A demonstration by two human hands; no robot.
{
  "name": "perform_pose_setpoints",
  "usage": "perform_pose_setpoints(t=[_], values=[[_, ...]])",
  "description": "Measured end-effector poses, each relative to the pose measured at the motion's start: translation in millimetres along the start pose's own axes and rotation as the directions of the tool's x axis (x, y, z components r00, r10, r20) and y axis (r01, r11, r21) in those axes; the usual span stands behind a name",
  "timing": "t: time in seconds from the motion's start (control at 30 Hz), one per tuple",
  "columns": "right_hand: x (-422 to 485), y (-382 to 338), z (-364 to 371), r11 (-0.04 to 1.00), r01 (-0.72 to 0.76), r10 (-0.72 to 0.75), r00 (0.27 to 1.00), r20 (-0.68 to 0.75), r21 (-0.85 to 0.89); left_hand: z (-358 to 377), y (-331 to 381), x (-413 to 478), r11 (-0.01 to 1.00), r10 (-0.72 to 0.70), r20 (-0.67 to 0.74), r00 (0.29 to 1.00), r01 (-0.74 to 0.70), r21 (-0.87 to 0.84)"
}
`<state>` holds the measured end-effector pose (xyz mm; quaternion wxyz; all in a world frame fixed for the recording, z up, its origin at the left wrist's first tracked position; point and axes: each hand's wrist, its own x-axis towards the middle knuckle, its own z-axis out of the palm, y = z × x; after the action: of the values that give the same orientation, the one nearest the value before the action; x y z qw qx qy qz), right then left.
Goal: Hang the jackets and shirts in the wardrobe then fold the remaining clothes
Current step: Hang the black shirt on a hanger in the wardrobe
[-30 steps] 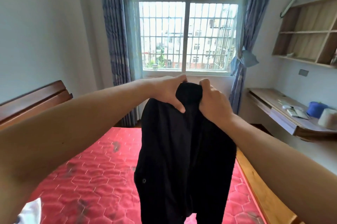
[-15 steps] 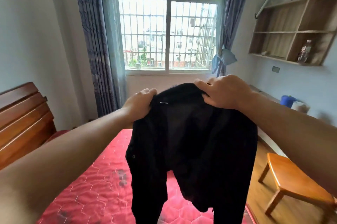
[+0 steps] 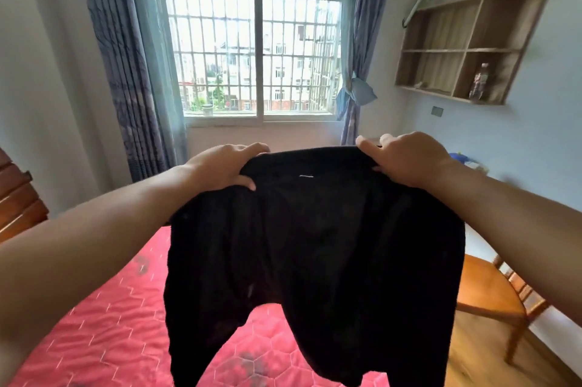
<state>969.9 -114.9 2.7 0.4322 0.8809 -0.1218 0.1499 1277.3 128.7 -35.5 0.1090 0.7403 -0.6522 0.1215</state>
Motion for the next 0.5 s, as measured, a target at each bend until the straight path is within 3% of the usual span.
perform_pose_setpoints(t=[0.1, 0.17, 0.3, 0.4, 0.5], values=[[3.0, 2.7, -8.3, 0.989, -0.140, 0.142, 0.987, 0.071, -0.041, -20.6, -3.1, 13.0, 0.984, 0.043, -0.023, 0.999, -0.038, 0.173], [3.6, 7.3, -15.2, 0.977, -0.211, 0.214, 0.972, 0.100, -0.035, -32.3, -6.7, 19.8, 0.982, 0.006, -0.065, 0.998, 0.006, 0.186], [-9.7, 26.1, -15.7, 0.972, -0.231, 0.227, 0.971, 0.078, 0.049, -34.6, -17.4, 25.9, 0.987, -0.141, -0.138, 0.980, 0.150, 0.054], [-24.9, 35.9, -11.3, 0.960, -0.229, 0.216, 0.972, 0.098, 0.159, -26.6, -14.1, 29.7, 0.983, -0.183, -0.237, 0.954, 0.171, -0.067], [-42.0, 43.5, -6.8, 0.967, -0.206, 0.182, 0.970, 0.161, 0.147, -27.7, -6.0, 33.9, 0.977, -0.187, -0.234, 0.954, 0.155, -0.149]])
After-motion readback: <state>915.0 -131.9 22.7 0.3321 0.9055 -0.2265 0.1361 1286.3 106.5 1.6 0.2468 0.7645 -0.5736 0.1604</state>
